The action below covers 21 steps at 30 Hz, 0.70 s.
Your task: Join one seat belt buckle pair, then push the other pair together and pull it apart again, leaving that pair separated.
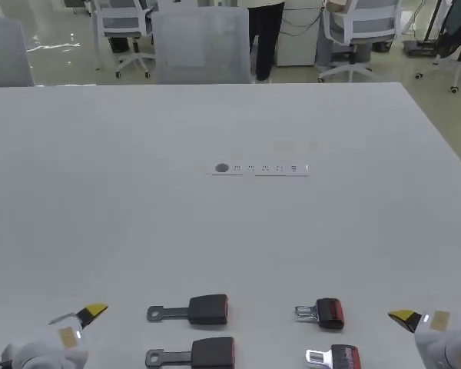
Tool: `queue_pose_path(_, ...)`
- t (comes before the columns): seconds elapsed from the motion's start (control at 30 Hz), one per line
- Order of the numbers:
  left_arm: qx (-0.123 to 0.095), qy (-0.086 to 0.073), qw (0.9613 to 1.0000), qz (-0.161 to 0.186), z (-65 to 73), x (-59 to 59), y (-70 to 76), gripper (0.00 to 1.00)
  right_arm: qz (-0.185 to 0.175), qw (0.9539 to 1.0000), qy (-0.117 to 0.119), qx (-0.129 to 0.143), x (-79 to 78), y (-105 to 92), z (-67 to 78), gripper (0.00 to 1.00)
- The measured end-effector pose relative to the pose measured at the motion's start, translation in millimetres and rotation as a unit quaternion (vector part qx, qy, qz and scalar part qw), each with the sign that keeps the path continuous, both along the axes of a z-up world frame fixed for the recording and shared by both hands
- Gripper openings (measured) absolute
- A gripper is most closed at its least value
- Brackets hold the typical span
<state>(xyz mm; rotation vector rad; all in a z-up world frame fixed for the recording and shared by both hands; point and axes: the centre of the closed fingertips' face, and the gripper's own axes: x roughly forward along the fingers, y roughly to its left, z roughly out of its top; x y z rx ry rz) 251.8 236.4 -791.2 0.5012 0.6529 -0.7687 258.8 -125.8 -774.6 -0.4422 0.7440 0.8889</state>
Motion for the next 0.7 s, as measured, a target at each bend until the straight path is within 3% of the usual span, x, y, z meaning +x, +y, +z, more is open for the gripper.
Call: queue_pose_path(0.7, 0.002, -0.007, 0.9999, -0.011, 1.2, -1.3, -1.1, 0.97, -0.009, 0.9999, -0.006, 0.004, -12.2, 5.8, 2.1, 0.83)
